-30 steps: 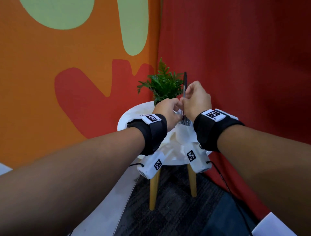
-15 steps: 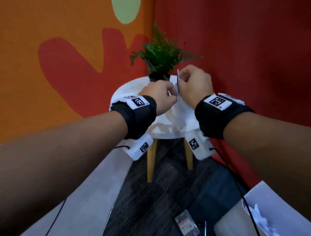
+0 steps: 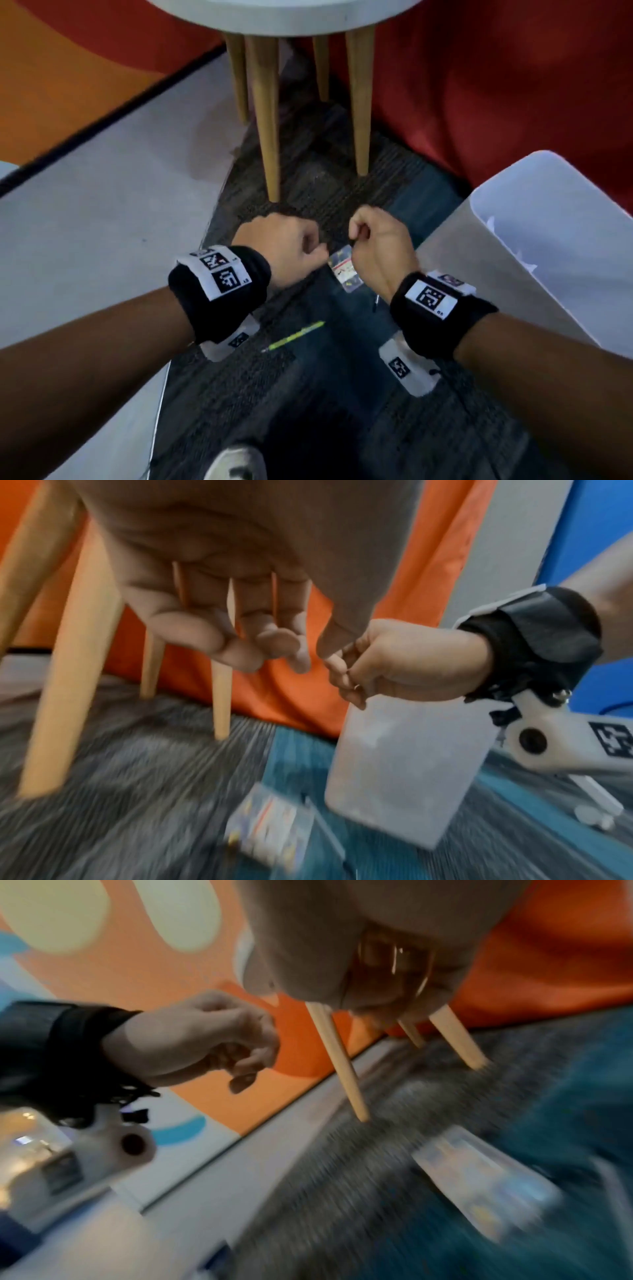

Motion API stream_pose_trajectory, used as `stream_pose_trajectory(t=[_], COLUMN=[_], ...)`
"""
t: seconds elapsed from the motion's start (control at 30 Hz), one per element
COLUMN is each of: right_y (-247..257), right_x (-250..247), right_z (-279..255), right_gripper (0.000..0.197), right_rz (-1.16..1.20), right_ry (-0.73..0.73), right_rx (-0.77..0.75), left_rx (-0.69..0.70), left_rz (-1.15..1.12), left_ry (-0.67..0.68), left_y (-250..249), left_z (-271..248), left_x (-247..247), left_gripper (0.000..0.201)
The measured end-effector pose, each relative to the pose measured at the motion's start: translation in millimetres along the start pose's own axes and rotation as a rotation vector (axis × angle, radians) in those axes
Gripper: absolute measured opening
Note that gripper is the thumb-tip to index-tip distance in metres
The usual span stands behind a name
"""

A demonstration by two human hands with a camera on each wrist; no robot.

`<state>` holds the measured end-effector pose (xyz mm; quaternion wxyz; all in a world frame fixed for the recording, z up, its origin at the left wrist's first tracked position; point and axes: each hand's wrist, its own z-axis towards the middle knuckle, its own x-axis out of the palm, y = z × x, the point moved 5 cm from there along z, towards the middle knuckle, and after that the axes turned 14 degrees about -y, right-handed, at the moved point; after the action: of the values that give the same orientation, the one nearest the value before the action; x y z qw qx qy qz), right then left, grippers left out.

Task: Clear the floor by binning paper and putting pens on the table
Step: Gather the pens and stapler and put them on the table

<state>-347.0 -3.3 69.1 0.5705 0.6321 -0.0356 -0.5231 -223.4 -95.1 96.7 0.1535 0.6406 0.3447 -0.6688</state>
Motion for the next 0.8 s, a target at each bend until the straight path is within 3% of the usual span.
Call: stream_pose_trajectory(t=[0.1, 0.23, 0.37, 0.53, 0.8], right_y=[-61, -116, -151, -187, -213], right_x=[24, 38, 47, 60, 68], right_z=[-38, -61, -60, -64, -63], right_gripper=[0.023, 0.02, 0.039, 0.037, 0.017], right_rz=[-0.311, -0.506, -0.651, -0.699, -0.663], right_ry=[0.288, 0.45, 0.512, 0.551, 0.527], right_rx=[0.121, 0.225, 0.16, 0.147, 0.036], left_rx=[-0.029, -0.116, -0.239, -0.271, -0.078], left_rz=[0.009, 0.021, 0.046, 0.064, -0.022], left_ry=[0.19, 0.302, 0.344, 0.395, 0.45], left_y=[23, 63, 104, 125, 85], left_z=[-21, -45, -70, -94, -73], left_x=[67, 126, 153, 173, 184], left_gripper=[0.034, 0.024, 0.013, 0.011, 0.005])
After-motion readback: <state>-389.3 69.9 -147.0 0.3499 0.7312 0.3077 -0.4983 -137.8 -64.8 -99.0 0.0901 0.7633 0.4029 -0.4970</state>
